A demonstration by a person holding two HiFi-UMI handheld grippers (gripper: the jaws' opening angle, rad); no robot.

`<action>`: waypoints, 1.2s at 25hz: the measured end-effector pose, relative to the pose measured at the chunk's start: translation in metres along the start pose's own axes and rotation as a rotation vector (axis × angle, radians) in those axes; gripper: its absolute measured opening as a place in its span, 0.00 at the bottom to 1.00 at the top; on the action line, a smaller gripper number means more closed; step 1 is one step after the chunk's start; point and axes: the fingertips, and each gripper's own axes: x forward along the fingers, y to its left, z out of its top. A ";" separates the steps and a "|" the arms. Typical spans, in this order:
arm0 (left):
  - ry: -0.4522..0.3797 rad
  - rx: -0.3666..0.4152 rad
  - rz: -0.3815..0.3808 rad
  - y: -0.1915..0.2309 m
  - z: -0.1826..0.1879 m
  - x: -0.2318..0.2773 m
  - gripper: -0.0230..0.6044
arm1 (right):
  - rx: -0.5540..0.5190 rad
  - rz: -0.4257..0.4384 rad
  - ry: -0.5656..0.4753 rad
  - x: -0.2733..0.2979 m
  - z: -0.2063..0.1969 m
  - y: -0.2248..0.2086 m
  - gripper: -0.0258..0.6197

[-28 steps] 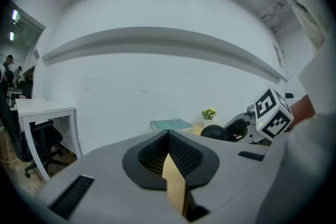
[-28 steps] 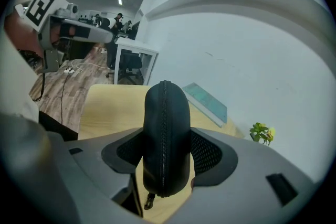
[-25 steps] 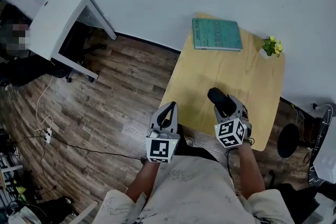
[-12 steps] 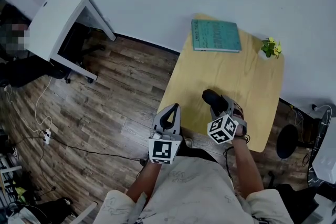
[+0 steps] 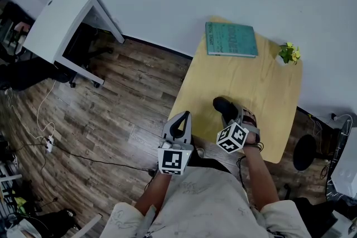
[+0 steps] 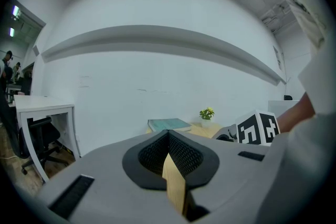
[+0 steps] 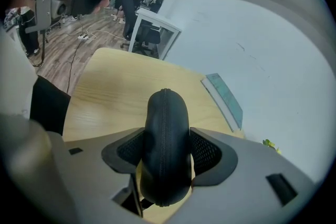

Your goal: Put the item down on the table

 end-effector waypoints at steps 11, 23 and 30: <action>0.008 0.006 0.006 0.001 0.001 -0.001 0.05 | 0.039 0.000 -0.012 0.000 -0.001 -0.002 0.48; 0.001 0.011 0.004 -0.008 0.006 -0.007 0.05 | 0.155 0.127 -0.074 -0.018 0.007 0.005 0.56; -0.007 0.031 -0.006 -0.017 0.013 -0.007 0.05 | 0.273 0.177 -0.156 -0.034 0.013 0.005 0.56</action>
